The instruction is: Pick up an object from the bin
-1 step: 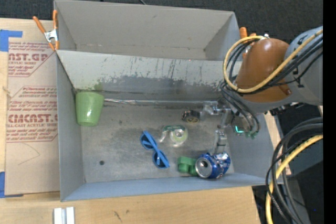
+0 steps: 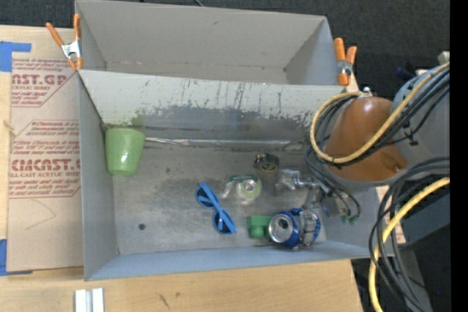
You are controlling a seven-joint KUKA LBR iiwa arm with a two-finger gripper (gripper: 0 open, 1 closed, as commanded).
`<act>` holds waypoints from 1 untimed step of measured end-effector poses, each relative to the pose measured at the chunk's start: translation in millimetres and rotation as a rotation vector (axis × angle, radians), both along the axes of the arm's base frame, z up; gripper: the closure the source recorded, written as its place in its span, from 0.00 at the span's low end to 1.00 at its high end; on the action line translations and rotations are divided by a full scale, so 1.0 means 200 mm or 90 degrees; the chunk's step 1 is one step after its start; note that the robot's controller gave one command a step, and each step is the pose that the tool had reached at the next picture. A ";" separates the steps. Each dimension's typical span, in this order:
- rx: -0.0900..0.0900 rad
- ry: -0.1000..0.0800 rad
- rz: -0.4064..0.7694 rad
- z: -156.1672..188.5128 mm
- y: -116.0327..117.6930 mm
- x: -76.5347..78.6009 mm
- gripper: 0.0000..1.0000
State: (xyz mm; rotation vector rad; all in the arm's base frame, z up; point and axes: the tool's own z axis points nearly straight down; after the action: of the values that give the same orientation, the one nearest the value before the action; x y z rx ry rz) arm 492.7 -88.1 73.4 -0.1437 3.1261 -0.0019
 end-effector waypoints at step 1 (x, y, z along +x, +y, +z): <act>0.001 0.008 0.002 0.00 0.01 -0.01 1.00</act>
Offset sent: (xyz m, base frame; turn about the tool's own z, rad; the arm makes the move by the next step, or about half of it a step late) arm 0.0000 0.0000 0.0000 0.0000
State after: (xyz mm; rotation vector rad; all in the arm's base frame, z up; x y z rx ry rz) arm 490.2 -86.9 74.1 -0.1497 3.1385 0.0012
